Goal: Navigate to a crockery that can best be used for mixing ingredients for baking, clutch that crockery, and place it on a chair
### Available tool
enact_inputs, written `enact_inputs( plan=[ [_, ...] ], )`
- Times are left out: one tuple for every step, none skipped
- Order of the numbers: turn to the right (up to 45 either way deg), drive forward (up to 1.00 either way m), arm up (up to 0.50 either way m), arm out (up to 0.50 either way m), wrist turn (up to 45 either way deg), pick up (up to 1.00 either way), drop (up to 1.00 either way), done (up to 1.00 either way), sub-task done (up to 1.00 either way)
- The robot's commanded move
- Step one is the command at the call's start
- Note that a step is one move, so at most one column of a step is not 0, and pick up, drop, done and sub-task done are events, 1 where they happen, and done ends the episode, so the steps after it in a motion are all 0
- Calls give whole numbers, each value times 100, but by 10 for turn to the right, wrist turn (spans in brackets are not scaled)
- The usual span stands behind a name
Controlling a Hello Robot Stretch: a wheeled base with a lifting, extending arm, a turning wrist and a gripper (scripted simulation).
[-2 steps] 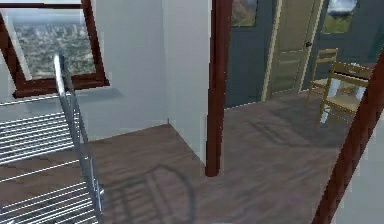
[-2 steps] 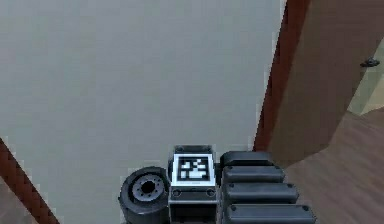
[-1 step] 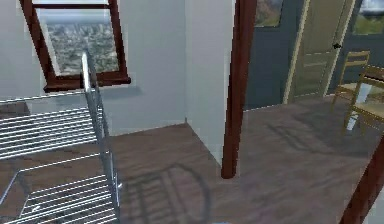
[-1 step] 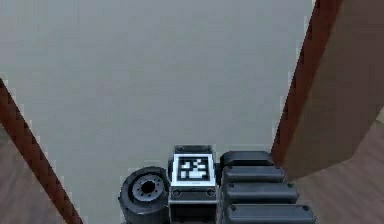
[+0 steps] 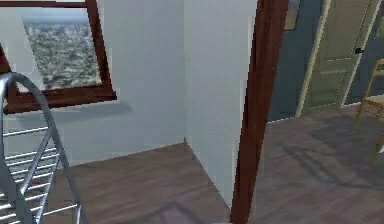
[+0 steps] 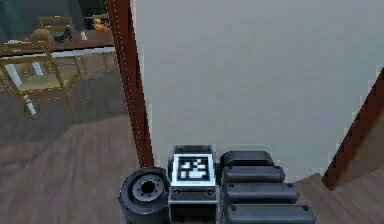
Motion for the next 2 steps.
enact_inputs(
  plan=[
    [450,0,0,0,0,0,0,0,0],
    [30,0,0,0,0,0,0,0,0]
  ],
)
